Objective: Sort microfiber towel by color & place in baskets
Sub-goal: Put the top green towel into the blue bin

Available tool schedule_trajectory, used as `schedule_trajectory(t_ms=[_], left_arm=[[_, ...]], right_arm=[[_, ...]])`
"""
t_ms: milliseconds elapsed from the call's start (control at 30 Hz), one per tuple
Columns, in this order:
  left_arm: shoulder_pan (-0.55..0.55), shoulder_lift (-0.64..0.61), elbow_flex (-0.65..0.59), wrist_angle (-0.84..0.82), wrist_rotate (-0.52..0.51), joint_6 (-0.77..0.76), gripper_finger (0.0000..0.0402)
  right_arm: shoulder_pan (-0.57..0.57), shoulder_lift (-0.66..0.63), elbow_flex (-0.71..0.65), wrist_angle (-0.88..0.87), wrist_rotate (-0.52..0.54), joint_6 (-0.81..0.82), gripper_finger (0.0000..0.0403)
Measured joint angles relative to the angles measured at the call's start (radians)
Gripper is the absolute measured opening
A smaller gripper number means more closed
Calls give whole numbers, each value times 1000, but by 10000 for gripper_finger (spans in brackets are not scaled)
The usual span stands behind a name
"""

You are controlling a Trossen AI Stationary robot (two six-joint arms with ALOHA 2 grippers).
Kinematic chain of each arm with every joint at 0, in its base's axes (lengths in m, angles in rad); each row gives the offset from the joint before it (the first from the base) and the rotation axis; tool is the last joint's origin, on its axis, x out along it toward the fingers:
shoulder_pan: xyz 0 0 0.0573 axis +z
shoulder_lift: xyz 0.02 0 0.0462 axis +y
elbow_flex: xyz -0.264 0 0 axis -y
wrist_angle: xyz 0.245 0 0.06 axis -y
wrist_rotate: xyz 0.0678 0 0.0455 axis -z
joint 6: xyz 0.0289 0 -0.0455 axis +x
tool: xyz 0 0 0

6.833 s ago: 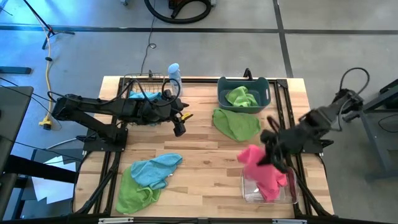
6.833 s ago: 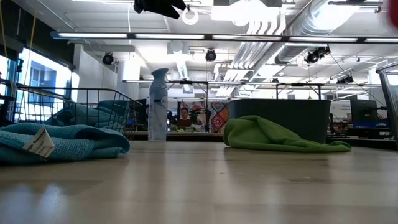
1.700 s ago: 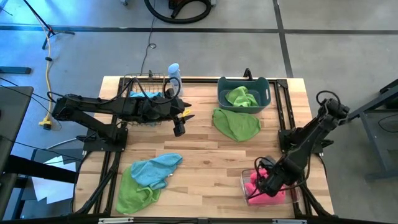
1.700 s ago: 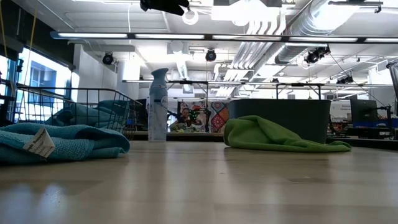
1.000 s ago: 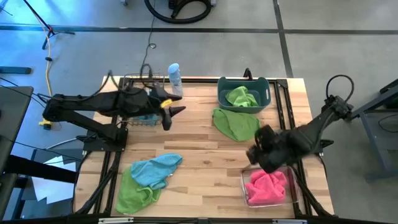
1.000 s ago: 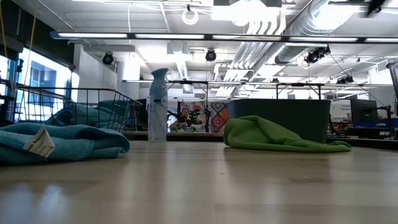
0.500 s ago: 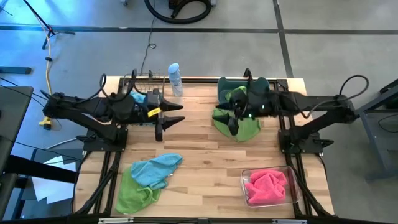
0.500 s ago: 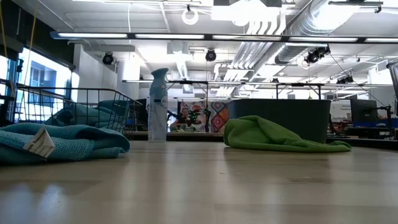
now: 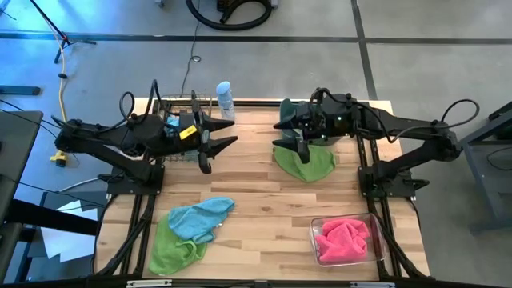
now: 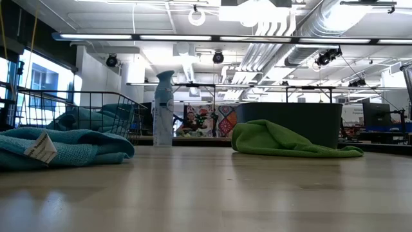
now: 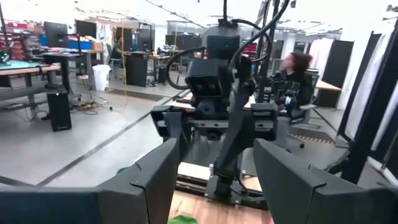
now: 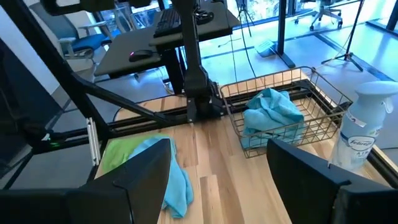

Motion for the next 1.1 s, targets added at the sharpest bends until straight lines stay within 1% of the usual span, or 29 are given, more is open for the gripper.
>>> schedule_trajectory(t_ms=[100,300,433,500,600,667,767,867,933,1000,1033,1100], left_arm=[[26,0,0,-1,22,3,195],[105,5,-34,6,197,8,195],[175,5,-94,37,263,-21,195],[208,3,-128,67,302,-51,195],[242,-3,-176,131,367,-96,195],[257,-8,-191,136,395,-117,195],[268,-21,-198,138,417,-124,195],[278,-44,-198,140,417,-124,195],[285,-66,-198,140,417,-121,195],[287,-90,-198,132,416,-110,195],[287,-101,-197,130,415,-107,195],[287,-125,-196,108,415,-108,195]], right_arm=[[0,-10,0,-30,-1,-15,259],[0,-29,0,-181,18,-17,259],[0,-32,-12,-335,20,28,259],[4,-54,-64,-358,27,69,259],[24,-122,-196,-350,50,163,259],[45,-184,-303,-348,92,246,259],[76,-287,-457,-334,159,409,259],[104,-371,-575,-271,194,553,259],[118,-402,-629,-180,198,590,259],[124,-409,-661,-80,205,593,259],[124,-404,-667,-60,223,596,259],[117,-368,-663,-77,277,614,259]])
